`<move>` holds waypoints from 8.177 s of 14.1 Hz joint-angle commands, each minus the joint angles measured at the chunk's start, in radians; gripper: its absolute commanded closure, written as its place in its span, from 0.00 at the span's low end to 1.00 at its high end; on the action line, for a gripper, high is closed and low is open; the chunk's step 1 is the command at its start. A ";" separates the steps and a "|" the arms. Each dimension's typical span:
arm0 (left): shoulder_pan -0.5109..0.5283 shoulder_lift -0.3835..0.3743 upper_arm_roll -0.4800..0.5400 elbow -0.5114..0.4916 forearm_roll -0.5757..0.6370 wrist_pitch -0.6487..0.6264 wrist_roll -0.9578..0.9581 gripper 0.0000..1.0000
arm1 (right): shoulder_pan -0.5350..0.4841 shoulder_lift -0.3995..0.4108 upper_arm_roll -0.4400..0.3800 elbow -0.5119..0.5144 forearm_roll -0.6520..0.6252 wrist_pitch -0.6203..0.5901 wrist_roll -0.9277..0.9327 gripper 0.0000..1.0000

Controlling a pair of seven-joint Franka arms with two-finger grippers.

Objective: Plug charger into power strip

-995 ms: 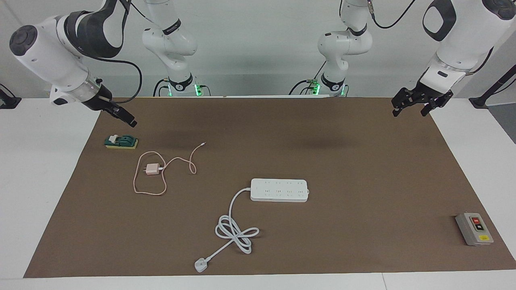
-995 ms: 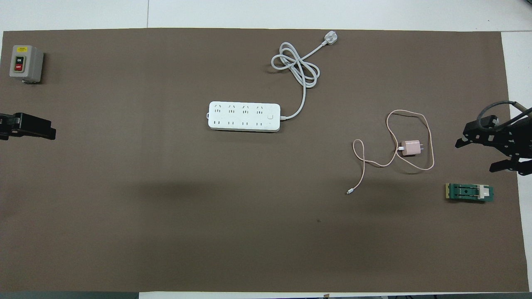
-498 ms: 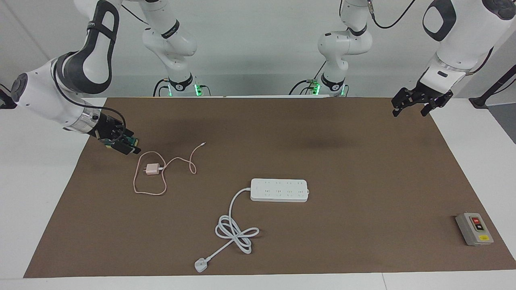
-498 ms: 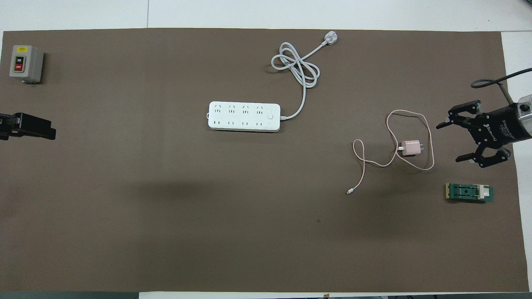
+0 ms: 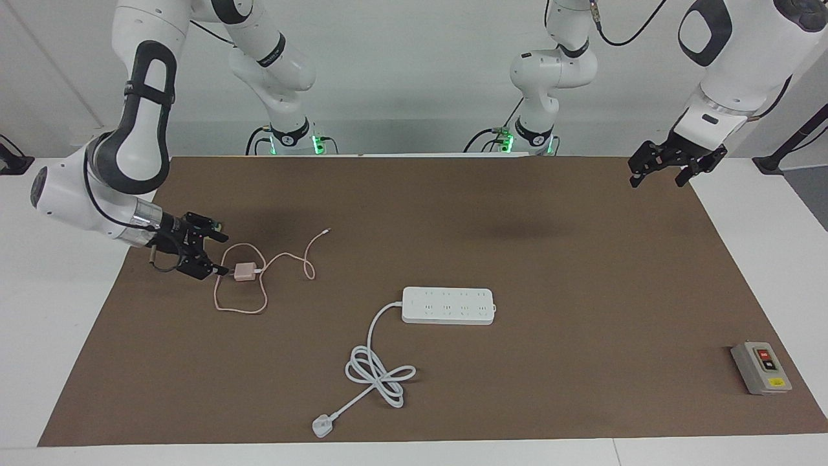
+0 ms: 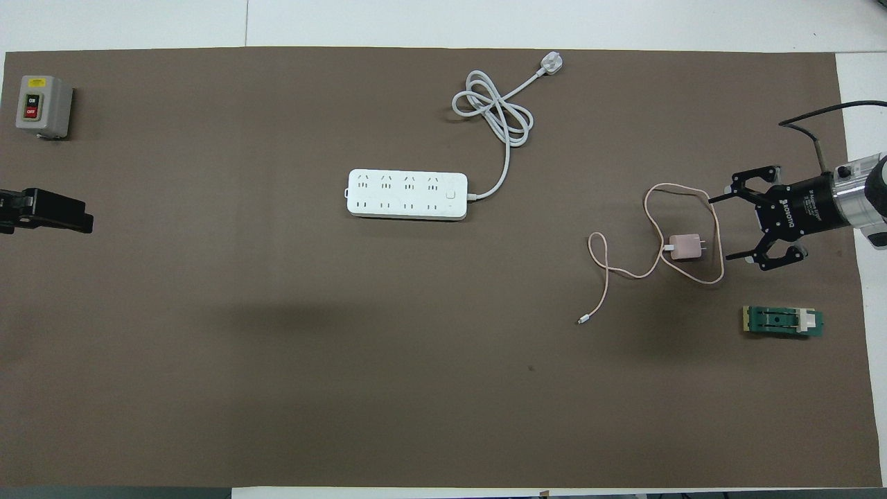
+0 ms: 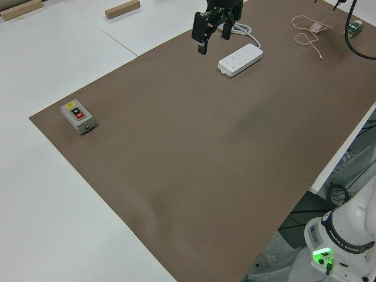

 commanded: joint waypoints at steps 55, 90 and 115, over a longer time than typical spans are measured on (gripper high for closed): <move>-0.213 0.290 0.005 -0.498 -1.778 0.107 0.769 0.00 | 0.130 -0.096 0.062 0.021 0.170 -0.030 0.226 1.00; -0.245 0.290 0.003 -0.507 -1.795 0.161 0.813 0.00 | 0.741 -0.016 0.062 0.078 0.314 0.497 0.678 1.00; -0.302 0.297 0.008 -0.463 -1.834 0.230 0.865 1.00 | 0.735 -0.016 0.062 0.076 0.342 0.496 0.680 1.00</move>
